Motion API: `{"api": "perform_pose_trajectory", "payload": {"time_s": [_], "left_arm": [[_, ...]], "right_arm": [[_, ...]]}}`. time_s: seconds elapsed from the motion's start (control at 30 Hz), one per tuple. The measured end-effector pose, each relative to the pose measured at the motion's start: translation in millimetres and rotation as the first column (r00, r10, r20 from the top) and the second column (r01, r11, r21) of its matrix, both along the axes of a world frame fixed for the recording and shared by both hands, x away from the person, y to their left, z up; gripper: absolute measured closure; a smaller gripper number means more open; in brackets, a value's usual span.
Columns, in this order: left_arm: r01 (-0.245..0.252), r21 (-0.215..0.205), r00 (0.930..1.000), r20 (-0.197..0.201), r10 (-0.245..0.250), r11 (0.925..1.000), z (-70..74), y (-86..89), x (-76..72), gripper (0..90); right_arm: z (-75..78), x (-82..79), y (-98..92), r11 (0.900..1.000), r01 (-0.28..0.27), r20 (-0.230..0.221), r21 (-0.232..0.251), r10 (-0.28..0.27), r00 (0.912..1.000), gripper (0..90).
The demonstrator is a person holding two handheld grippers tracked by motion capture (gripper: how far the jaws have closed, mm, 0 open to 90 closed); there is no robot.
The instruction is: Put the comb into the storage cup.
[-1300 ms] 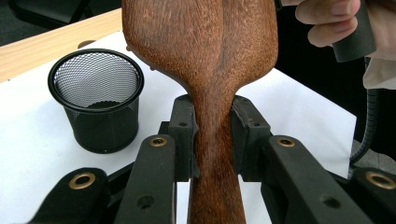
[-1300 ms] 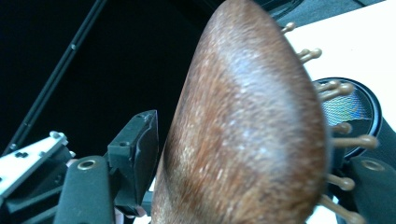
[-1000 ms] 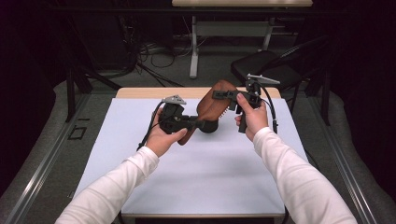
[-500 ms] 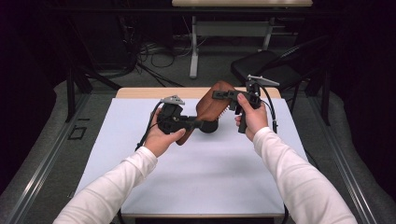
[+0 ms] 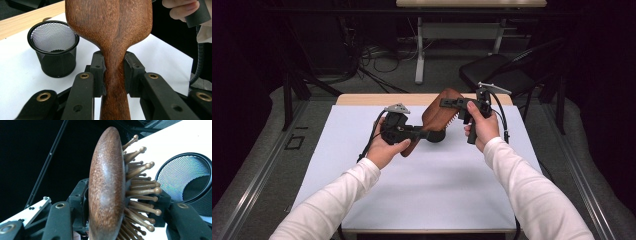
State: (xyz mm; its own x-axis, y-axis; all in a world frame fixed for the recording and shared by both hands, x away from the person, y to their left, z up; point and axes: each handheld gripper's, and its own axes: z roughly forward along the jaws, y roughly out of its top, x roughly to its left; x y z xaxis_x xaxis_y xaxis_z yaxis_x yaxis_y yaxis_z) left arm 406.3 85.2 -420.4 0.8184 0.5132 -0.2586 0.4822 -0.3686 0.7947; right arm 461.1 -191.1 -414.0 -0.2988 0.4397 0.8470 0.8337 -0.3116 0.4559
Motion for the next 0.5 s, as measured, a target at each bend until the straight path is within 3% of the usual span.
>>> {"api": "perform_pose_trajectory", "payload": {"time_s": [0.5], "left_arm": [[0.0, -0.009, 1.0, 0.006, 0.0, 1.0, -0.9, -1.3, -1.1, 72.2]], "right_arm": [[1.1, -0.9, -2.2, 1.0, -0.013, -0.001, 0.021, 0.013, 0.9999, 46.5]]}}
